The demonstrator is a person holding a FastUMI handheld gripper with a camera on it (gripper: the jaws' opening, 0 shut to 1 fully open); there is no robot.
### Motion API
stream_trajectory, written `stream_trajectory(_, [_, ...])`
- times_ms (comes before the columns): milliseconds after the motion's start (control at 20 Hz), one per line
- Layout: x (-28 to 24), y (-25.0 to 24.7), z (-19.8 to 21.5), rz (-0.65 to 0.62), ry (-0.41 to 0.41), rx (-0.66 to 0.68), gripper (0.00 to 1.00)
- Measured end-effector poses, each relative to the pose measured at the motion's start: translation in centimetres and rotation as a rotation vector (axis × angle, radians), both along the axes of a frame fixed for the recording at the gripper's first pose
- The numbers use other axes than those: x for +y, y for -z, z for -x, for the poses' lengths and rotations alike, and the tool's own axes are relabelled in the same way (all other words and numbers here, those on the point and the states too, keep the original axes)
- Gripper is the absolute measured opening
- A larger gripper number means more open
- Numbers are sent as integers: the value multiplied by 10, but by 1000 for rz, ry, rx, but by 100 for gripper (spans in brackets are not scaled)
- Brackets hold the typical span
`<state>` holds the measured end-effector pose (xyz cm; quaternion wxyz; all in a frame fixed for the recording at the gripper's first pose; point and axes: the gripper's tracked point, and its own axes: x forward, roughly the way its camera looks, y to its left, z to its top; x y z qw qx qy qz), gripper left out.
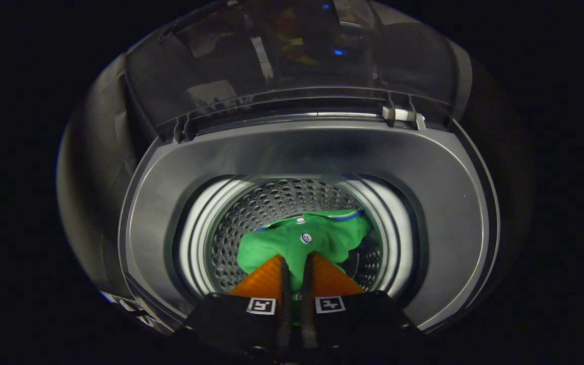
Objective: Put the clothes into the washing machine and then close the washing machine lid.
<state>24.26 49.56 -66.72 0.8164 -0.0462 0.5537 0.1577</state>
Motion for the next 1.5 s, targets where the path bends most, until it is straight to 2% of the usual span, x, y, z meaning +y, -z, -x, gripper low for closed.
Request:
stream_trajectory(50, [0,-1,2,5,0,11,22])
stream_trajectory(400, [-3,-11,1,3,-30,-11,99])
stream_trajectory(600, [-3,-20,4,6,-34,-28,99])
stream_trajectory(750, [8,-40,11,-44,-21,-45,99])
stream_trajectory(900, [15,-75,9,-97,-94,-126,99])
stream_trajectory(1000, [19,-124,4,-127,-139,-235,99])
stream_trajectory(1150, [28,-220,-8,-212,-149,-416,99])
stream_trajectory(1350, [35,-323,-41,-326,-110,-585,98])
stream_trajectory(1500, [20,-375,-82,-310,-71,-711,98])
